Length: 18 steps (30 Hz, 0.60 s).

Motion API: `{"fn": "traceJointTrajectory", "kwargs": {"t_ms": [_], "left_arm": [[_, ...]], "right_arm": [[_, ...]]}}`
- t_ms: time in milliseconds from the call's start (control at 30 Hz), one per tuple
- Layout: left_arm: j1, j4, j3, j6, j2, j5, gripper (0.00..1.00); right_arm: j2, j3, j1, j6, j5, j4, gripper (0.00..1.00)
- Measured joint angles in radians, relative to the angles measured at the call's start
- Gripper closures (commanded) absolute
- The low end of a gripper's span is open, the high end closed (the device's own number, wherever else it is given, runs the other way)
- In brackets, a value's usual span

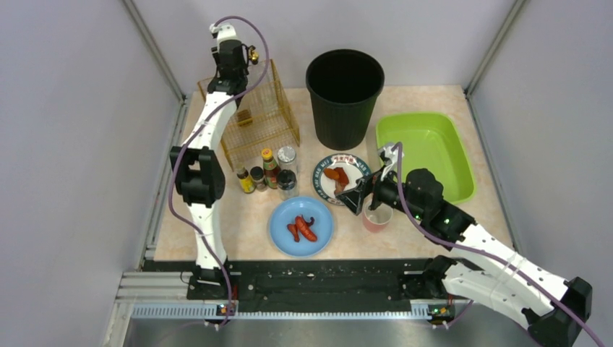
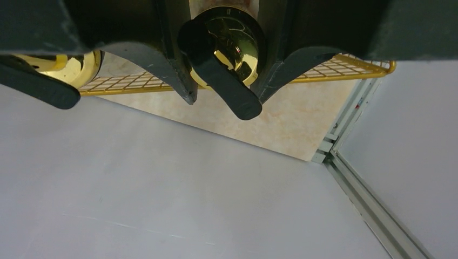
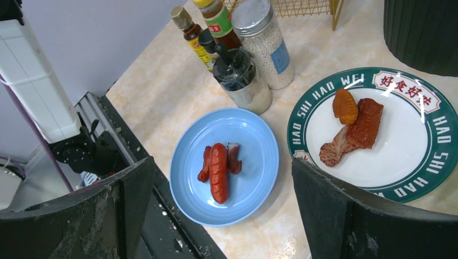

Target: Clear the kitchen counter

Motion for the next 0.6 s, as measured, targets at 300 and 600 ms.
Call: {"fn": "traceJointTrajectory", "kwargs": {"t_ms": [300,600], "left_arm": [[0.000,0.048,-0.176,-0.017,-0.146,0.008,0.28],[0.000,0.012,-0.191,-0.028,-0.290,0.063,0.06]], "right_arm": [[0.005,0.000,0.000,0.000,0.002,-0.001,0.05],[0.022,0.004,0.000,-0.004,0.002,-0.027,0.05]]}}
